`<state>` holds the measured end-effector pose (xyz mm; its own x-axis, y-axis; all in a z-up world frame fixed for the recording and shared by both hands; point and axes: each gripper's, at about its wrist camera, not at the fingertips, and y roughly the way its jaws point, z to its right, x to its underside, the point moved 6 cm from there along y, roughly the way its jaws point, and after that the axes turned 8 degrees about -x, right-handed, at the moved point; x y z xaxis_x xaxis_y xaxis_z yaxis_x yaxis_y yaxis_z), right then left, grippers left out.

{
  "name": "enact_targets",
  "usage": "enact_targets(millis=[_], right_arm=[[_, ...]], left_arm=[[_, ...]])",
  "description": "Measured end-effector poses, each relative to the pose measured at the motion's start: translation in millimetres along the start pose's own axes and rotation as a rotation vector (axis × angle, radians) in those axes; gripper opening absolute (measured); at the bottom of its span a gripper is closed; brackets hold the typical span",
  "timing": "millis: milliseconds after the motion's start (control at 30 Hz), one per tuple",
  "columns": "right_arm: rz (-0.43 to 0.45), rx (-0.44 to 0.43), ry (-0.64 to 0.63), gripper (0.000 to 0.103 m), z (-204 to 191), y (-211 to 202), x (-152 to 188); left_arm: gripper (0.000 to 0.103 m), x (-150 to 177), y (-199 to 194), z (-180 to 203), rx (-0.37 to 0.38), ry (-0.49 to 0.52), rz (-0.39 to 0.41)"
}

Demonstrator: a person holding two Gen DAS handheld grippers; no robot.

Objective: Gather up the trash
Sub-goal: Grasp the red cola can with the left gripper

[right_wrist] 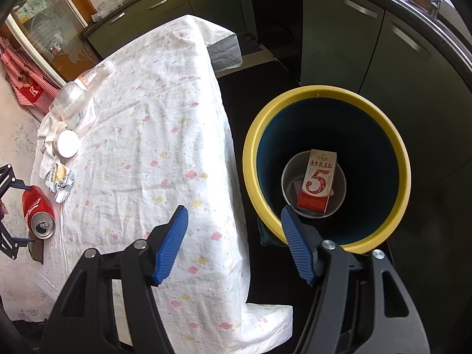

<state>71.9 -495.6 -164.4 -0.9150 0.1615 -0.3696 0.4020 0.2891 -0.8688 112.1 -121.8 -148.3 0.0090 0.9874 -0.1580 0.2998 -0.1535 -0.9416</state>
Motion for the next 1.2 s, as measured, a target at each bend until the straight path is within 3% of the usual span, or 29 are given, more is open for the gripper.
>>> enact_targets(millis=[433, 700, 1200], right_arm=[[-0.031, -0.006, 0.011, 0.063, 3.3, 11.6, 2.1], [-0.045, -0.016, -0.001, 0.063, -1.3, 18.0, 2.3], [-0.038, -0.035, -0.004, 0.063, 0.6, 16.1, 6.8]], left_arm=[[0.078, 10.3, 34.2, 0.6, 0.136, 0.022, -0.090], [0.076, 20.0, 33.2, 2.4, 0.190, -0.076, -0.069], [0.075, 11.6, 9.6, -10.6, 0.072, -0.199, -0.019]])
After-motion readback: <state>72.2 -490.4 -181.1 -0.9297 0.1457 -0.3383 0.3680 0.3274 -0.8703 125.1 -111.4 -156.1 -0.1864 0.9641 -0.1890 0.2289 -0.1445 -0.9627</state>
